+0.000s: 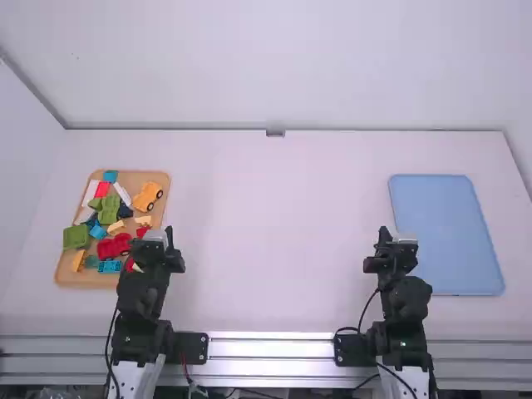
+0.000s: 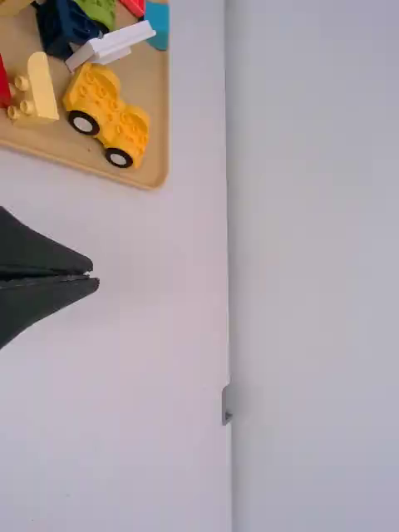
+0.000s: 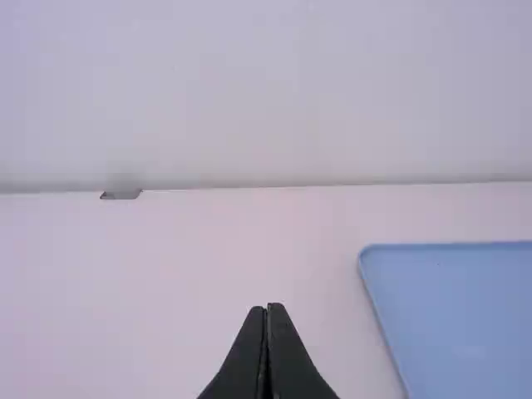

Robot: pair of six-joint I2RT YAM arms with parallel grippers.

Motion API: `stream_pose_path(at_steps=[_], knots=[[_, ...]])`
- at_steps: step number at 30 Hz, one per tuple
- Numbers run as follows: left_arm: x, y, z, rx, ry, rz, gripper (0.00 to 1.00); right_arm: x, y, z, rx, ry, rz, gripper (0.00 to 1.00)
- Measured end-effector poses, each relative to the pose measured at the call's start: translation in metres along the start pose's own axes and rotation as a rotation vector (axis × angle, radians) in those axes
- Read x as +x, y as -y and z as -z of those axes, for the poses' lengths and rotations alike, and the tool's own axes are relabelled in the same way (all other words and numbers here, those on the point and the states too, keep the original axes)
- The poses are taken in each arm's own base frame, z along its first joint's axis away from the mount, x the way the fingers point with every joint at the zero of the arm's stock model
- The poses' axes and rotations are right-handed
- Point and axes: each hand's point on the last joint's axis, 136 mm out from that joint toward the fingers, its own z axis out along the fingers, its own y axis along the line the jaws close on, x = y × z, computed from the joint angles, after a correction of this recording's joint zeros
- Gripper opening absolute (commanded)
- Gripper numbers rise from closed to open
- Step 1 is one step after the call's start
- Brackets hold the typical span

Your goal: Assemble lego blocks to make yellow taxi

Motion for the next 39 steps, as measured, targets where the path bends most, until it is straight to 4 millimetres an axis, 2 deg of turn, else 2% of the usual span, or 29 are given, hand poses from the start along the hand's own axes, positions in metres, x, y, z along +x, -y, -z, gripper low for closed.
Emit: stream_pose_path(at_steps=[7,14,17,23,32,36,39], knots=[[0.0,0.0,0.0,0.0,-0.002,0.0,0.03,0.001,-0.001,0.0,-0.007,-0.003,0.003,0.03],[0.011,0.0,-0.003,0.0,-0.058,0.0,0.09,0.011,-0.006,-0.003,-0.037,-0.076,0.022,0.09],[0.008,0.0,-0.004,0.001,-0.071,0.0,0.13,0.006,-0.01,-0.004,-0.059,-0.095,0.031,0.13],[-0.009,0.0,-0.006,0.001,-0.086,0.004,0.22,-0.019,-0.02,-0.008,-0.121,-0.129,0.061,0.22],[-0.015,-0.013,-0.014,-0.082,-0.175,0.059,0.37,-0.056,-0.048,-0.024,-0.268,-0.164,0.098,0.37],[-0.019,-0.014,-0.021,-0.093,-0.219,0.071,0.46,-0.068,-0.07,-0.034,-0.379,-0.195,0.152,0.46],[-0.025,-0.013,-0.029,-0.092,-0.248,0.079,0.52,-0.071,-0.097,-0.042,-0.504,-0.222,0.208,0.52]])
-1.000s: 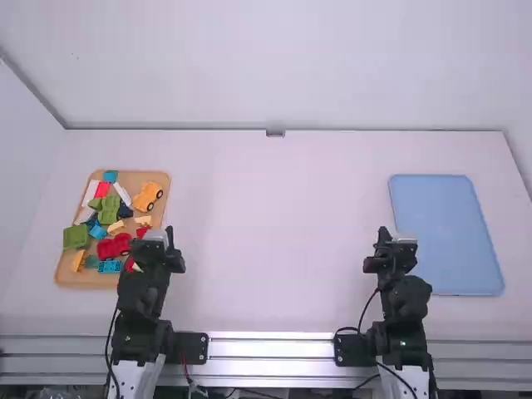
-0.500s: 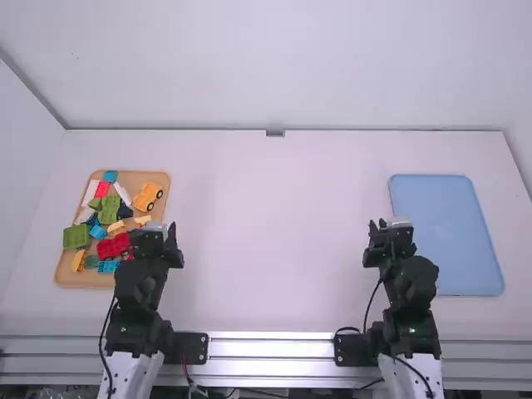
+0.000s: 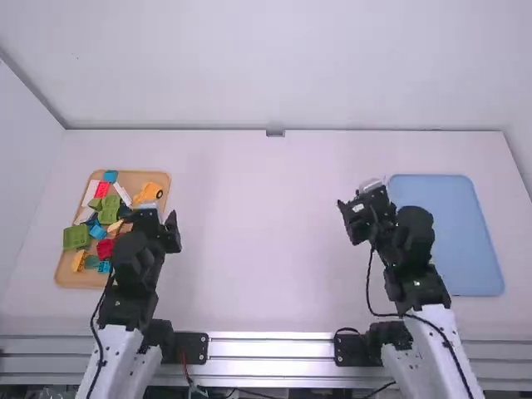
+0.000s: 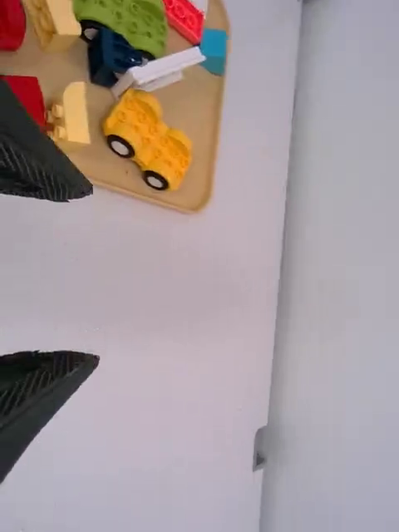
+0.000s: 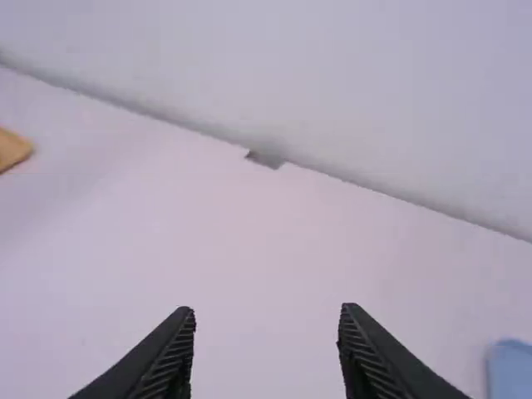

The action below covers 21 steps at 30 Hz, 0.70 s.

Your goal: Assemble lego blocks to make yellow taxi

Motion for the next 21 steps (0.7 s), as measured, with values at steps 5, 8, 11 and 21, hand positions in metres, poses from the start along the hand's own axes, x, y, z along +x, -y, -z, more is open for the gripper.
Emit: stream_pose_path(at_steps=[5,8,11,21], knots=[[-0.006,0.001,-0.01,-0.012,-0.049,0.009,0.62,-0.002,-0.031,-0.027,-0.185,-0.045,0.093,0.61],[-0.006,-0.005,-0.017,-0.06,-0.093,0.025,0.68,-0.009,-0.053,-0.049,-0.319,-0.037,0.16,0.67],[-0.003,-0.019,-0.022,-0.151,-0.141,0.073,0.74,-0.021,-0.069,-0.065,-0.413,-0.011,0.199,0.74],[0.014,-0.062,-0.026,-0.474,-0.256,0.209,0.88,-0.043,-0.125,-0.104,-0.685,0.05,0.292,0.88]])
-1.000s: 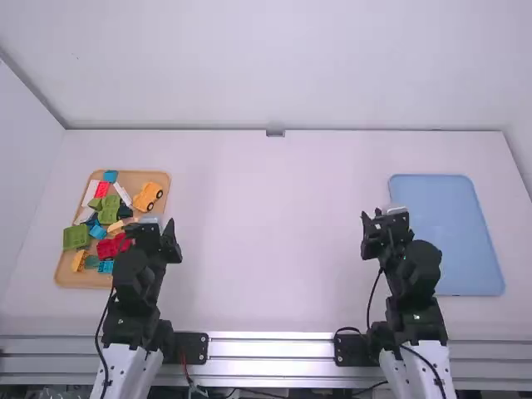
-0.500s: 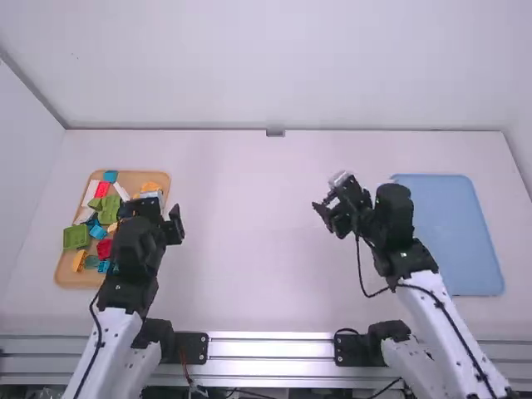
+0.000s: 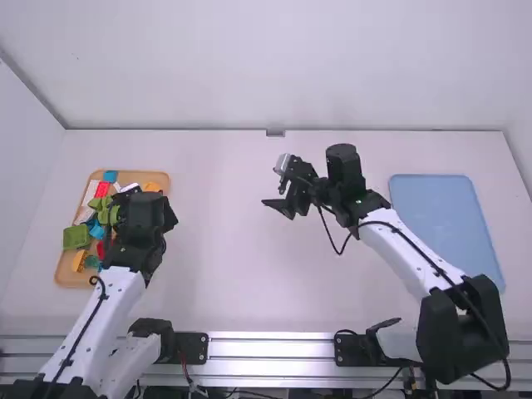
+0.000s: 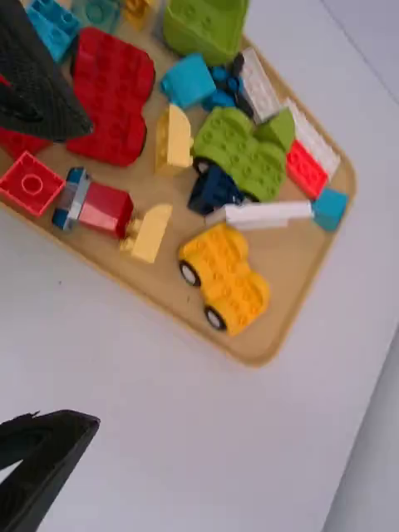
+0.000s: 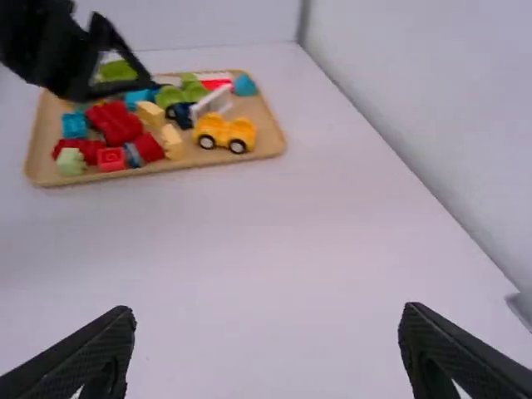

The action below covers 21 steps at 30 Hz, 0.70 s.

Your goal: Assemble lego blocks to make yellow taxi

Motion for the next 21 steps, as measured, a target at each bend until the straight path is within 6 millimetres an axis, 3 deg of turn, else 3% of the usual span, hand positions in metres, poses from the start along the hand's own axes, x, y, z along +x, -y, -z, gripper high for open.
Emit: stream_pose_path(at_steps=[5,13,15,17,21], knots=[[-0.011,-0.02,-0.003,-0.134,-0.016,0.025,0.94,-0.006,-0.014,-0.029,-0.121,0.025,0.044,0.93],[-0.072,-0.078,-0.018,-0.152,-0.086,0.207,0.99,-0.003,-0.012,-0.048,-0.198,0.049,0.068,0.98],[-0.072,-0.091,-0.021,-0.147,-0.143,0.252,0.99,-0.002,-0.01,-0.049,-0.2,0.055,0.072,0.99],[-0.063,-0.103,-0.022,-0.154,-0.232,0.281,0.94,-0.001,-0.007,-0.05,-0.199,0.06,0.069,0.99],[-0.057,-0.1,-0.025,-0.131,-0.385,0.264,0.98,-0.003,-0.005,-0.05,-0.186,0.061,0.052,0.99]])
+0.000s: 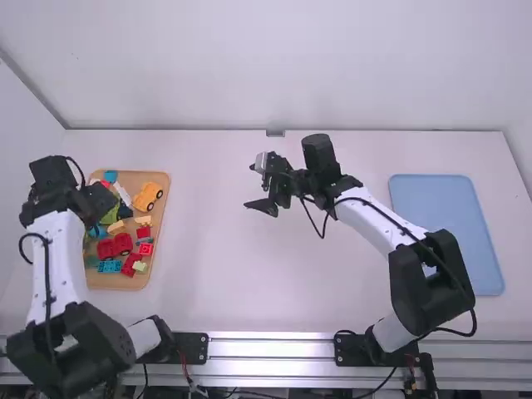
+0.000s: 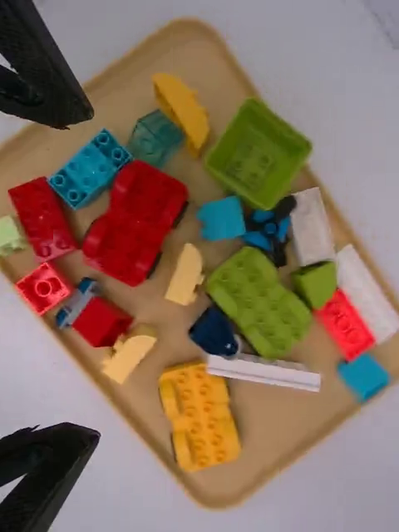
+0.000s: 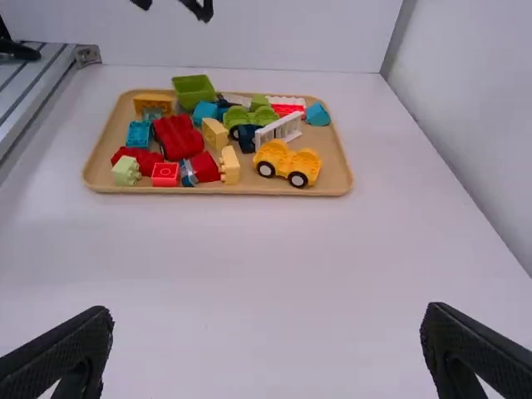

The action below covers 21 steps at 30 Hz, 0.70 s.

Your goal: Assemble lego blocks to make yellow taxi

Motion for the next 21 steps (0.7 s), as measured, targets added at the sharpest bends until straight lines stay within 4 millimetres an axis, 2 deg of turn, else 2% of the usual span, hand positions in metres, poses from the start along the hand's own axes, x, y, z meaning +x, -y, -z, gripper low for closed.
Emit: stream_pose_path(at_steps=[7,11,17,21], knots=[[-0.02,0.025,-0.011,0.009,-0.139,-0.128,0.99,0.001,0.005,-0.004,0.04,-0.027,-0.007,0.99],[-0.029,0.045,-0.029,0.029,-0.237,-0.254,0.99,0.003,0.006,-0.01,0.069,-0.054,-0.002,0.99],[-0.046,0.092,-0.052,0.139,-0.286,-0.467,0.97,0.007,0.013,-0.008,0.107,-0.075,-0.017,0.99],[-0.039,0.117,-0.06,0.161,-0.334,-0.608,0.98,0.013,0.026,0.003,0.148,-0.079,-0.079,0.98]])
